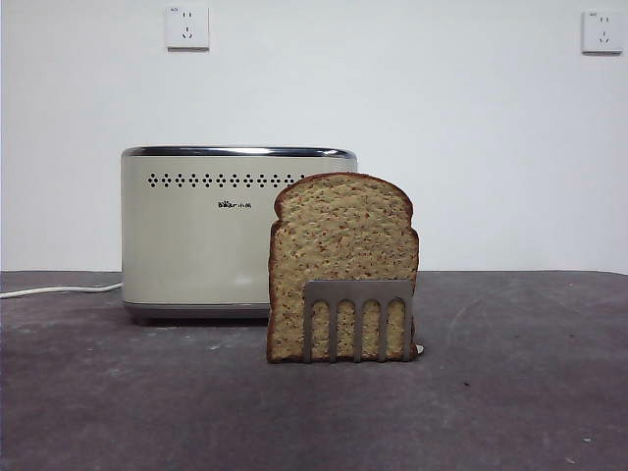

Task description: Pick up a slice of bread from the rack,put the bread on the toaster,press the button

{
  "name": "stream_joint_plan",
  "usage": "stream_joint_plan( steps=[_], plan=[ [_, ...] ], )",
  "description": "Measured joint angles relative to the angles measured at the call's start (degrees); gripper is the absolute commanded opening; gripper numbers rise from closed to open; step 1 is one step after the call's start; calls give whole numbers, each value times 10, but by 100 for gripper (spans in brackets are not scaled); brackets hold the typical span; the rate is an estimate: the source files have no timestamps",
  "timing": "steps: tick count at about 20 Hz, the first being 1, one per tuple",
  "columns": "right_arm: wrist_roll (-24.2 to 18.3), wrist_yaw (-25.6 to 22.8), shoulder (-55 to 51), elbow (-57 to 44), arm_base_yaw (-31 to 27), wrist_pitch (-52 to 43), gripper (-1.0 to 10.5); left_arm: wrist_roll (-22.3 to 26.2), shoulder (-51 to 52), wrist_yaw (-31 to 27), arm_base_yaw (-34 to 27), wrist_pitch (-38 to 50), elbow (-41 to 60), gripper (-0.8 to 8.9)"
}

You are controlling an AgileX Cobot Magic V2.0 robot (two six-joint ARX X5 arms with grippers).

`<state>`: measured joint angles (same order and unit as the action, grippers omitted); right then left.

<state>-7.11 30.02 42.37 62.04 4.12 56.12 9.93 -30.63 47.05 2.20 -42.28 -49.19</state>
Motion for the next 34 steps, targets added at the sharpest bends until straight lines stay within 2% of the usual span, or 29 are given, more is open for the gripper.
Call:
stream_joint_plan(
  steps=[3,8,16,22,30,31,33,34],
  plan=[
    [0,0,4,0,0,0,-12,27,-35,-32,42,-2,-17,663],
    [0,0,25,0,0,0,-12,78,-149,-92,130,-4,-112,660],
    [0,0,38,0,0,0,-12,201,-399,-283,311,-31,-249,659],
    [0,0,45,0,0,0,-12,256,-528,-336,384,-7,-290,656],
    [0,0,49,0,0,0,-12,286,-643,-357,416,33,-291,655],
    [0,0,49,0,0,0,-12,286,-651,-359,416,35,-290,642],
    [0,0,49,0,0,0,-12,286,-662,-366,416,38,-290,408],
    [0,0,49,0,0,0,-12,287,-664,-368,416,40,-290,244]
  ],
)
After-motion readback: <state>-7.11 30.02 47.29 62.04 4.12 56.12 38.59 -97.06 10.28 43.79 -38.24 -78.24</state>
